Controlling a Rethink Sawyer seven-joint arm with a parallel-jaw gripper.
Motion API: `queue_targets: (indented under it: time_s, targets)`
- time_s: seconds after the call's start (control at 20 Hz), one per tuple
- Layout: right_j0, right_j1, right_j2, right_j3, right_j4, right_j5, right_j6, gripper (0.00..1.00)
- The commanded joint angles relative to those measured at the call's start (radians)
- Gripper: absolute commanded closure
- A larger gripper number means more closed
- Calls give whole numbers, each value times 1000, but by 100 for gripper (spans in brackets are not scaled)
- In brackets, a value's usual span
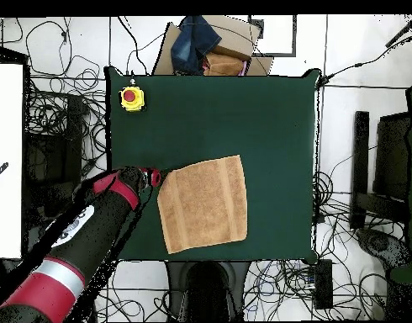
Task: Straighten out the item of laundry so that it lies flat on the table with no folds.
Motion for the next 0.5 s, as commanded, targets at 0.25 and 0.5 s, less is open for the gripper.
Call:
queue_targets:
  time_s: [0.25,0.5]
  targets:
    - [-16,80,71,-51,82,7,221,0]
    - [-27,74,90,-22,76,-35,199,0]
